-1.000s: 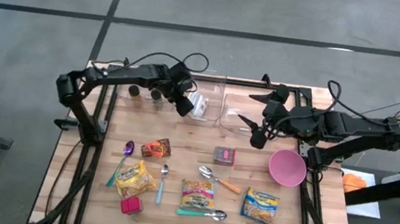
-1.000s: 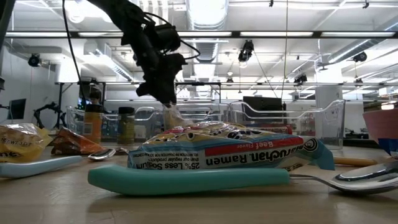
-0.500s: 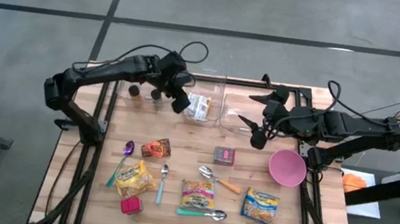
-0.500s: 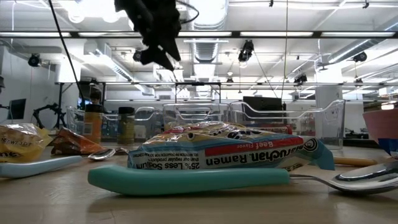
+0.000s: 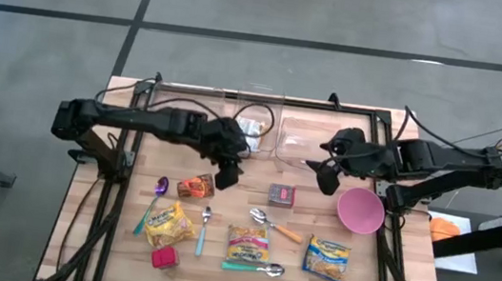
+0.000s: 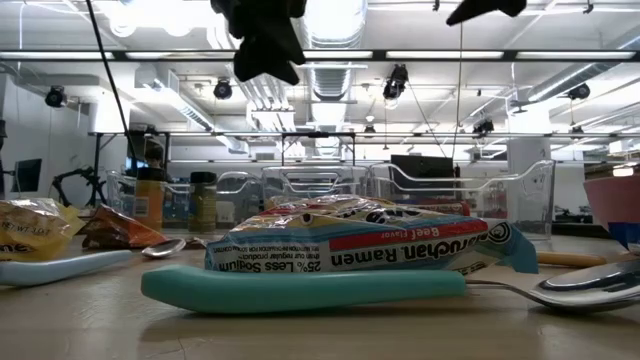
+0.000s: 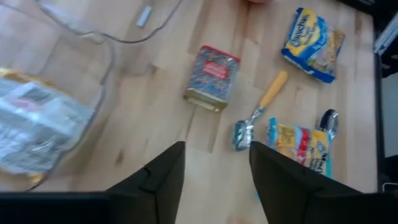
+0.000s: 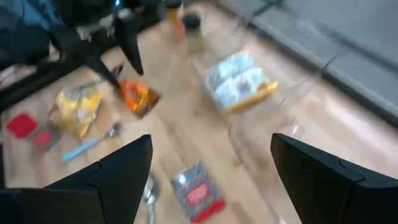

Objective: Pick & Place Food Item
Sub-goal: Put the blue noodle pack into the middle transparent bin

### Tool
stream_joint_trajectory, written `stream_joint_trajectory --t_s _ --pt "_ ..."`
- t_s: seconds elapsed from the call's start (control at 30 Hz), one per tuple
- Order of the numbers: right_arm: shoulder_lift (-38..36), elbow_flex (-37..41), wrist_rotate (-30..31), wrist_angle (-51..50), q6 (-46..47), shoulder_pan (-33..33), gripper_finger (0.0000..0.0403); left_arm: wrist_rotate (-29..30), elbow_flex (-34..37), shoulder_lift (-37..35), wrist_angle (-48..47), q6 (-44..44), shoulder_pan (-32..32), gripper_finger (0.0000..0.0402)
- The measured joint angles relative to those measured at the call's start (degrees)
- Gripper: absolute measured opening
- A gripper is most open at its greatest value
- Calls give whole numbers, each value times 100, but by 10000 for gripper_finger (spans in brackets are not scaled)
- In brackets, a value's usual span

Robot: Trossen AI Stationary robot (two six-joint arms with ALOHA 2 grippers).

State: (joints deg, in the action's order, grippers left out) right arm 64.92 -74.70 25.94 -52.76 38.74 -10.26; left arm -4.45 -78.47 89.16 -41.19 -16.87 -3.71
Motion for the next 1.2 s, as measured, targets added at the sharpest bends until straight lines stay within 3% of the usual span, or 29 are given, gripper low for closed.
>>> stream_joint_trajectory --t_s 0.23,0.4,0.73,0.97,1.2 --pt "291 0 -930 -510 52 -137 324 -47 377 3 258 -316 29 122" --pt "683 0 -1710 -1351 199 -333 324 -150 617 5 278 -315 36 106" --pt "1019 96 -2073 -1544 -689 -1205 324 -372 697 -21 396 -312 40 105" --pt "905 1042 -2362 -322 -1417 -1502 324 -420 697 -31 1059 -359 172 105" --pt "954 2043 -3043 618 -2455 -1502 324 -435 730 -41 1164 -429 246 105"
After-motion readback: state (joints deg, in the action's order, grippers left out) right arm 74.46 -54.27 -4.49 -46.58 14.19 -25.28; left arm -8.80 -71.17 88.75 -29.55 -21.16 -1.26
